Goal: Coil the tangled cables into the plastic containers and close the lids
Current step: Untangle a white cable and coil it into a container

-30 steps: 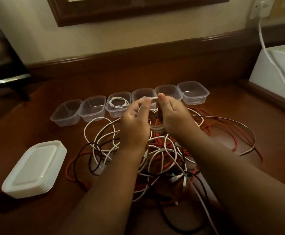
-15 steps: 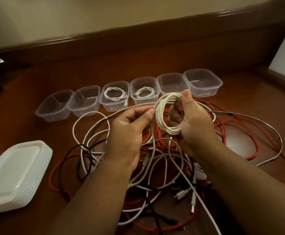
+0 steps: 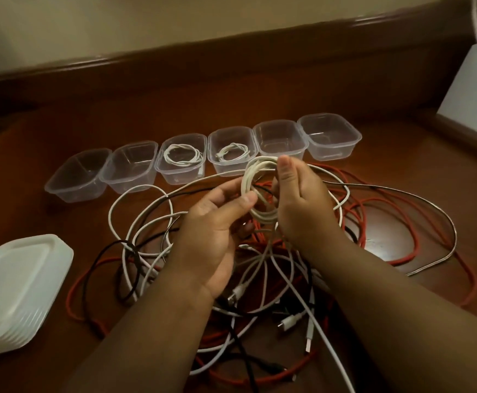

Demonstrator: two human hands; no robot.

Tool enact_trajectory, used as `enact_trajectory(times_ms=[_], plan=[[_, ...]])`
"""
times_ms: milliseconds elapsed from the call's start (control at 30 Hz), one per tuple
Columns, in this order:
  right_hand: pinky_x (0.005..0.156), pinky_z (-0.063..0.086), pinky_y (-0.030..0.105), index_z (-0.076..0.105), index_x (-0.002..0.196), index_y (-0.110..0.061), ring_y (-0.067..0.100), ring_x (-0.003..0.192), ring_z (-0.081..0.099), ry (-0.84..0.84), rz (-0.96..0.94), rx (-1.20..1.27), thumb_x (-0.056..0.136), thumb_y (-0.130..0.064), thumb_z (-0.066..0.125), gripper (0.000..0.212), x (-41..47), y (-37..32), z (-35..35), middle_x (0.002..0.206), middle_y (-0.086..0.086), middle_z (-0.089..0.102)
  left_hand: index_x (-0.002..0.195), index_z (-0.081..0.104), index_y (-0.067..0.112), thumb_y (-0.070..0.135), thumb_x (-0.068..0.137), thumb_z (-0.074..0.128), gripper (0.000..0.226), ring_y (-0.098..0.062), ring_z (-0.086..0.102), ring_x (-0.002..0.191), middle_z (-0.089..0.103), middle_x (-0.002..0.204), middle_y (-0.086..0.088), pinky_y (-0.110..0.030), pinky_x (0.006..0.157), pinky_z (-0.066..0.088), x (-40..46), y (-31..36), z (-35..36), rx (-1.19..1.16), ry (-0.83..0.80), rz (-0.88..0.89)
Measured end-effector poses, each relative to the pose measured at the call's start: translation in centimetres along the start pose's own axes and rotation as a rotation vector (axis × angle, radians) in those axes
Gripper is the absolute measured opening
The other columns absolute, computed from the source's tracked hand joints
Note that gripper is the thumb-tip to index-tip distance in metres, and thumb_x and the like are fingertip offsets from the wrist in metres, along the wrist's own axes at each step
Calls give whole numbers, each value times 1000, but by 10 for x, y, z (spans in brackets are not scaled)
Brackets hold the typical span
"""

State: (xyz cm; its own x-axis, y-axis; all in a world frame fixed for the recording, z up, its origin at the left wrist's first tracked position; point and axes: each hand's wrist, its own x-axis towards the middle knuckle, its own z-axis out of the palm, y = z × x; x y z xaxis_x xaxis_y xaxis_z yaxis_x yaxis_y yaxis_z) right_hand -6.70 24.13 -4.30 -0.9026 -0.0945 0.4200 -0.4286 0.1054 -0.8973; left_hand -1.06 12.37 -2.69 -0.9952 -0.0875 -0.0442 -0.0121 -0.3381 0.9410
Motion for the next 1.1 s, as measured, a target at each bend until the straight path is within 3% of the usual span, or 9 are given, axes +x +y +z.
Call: enact_trajectory(times_ms=[200, 400, 567, 633, 767, 867, 933, 1000, 1100], plan=[[57, 39, 18, 56, 84, -22, 3, 62, 51, -3, -110, -182, 104, -36, 36, 32, 5, 11, -1, 68, -8, 54, 123, 58, 6, 8, 82, 61, 41, -17, 65, 77, 65, 83, -5, -32, 67, 56, -2, 4, -1, -174, -176, -67], [59, 43, 17, 57, 88, -14, 5, 70, 55, 17, -237, -294, 103, -33, 39, 30, 7, 17, -3, 72, -10, 55, 121, 66, 24, -3, 89, 64, 42, -22, 72, 95, 73, 100, -3, -39, 80, 60, 1, -3, 2, 281, 97, 96], [59, 39, 10, 50, 85, -20, 1, 59, 47, 31, -338, -401, 102, -33, 42, 23, 10, 16, -10, 68, -17, 45, 131, 60, 42, 18, 87, 71, 51, -20, 70, 94, 70, 104, 2, -46, 82, 60, 8, -2, -10, 720, 101, 178], [55, 38, 16, 53, 83, -12, 9, 58, 46, 36, -310, -404, 103, -33, 41, 31, 12, 17, -13, 68, -11, 48, 132, 59, 41, 14, 88, 69, 52, -23, 73, 87, 73, 96, -3, -47, 79, 61, 7, 2, -13, 706, 52, 132], [49, 33, 13, 49, 78, -11, -1, 56, 47, 124, -201, -306, 105, -28, 40, 33, 18, 14, -19, 62, -9, 43, 124, 63, 17, -2, 97, 47, 37, -19, 70, 73, 65, 69, -5, -40, 76, 60, 3, 13, -9, 288, -6, -11], [50, 32, 13, 50, 79, -13, 0, 52, 43, 167, -68, -235, 106, -31, 37, 35, 20, 15, -19, 61, -6, 42, 117, 61, 7, 3, 99, 39, 29, -11, 47, 48, 43, 59, 0, -30, 57, 54, 2, 17, -9, -10, -55, -96], [56, 38, 23, 54, 82, -13, 4, 57, 43, 160, 73, -129, 105, -41, 35, 40, 22, 17, -19, 65, 0, 46, 115, 63, 8, 7, 101, 39, 27, -6, 32, 41, 37, 58, 3, -23, 46, 41, 2, 16, -11, 9, -39, -85], [59, 44, 34, 58, 85, -16, 14, 62, 50, 174, 290, 154, 103, -48, 35, 43, 24, 13, -19, 71, 4, 51, 112, 66, 10, 8, 103, 41, 27, -6, 31, 43, 39, 58, 3, -22, 46, 38, 2, 14, -11, 154, -3, -13], [39, 32, 22, 50, 75, -18, 8, 42, 39, 177, 606, 695, 103, -48, 38, 43, 29, 4, -22, 57, -3, 42, 100, 69, 16, 8, 102, 47, 24, -10, 52, 51, 56, 60, 2, -23, 58, 53, 2, 11, -8, 476, 27, 156]])
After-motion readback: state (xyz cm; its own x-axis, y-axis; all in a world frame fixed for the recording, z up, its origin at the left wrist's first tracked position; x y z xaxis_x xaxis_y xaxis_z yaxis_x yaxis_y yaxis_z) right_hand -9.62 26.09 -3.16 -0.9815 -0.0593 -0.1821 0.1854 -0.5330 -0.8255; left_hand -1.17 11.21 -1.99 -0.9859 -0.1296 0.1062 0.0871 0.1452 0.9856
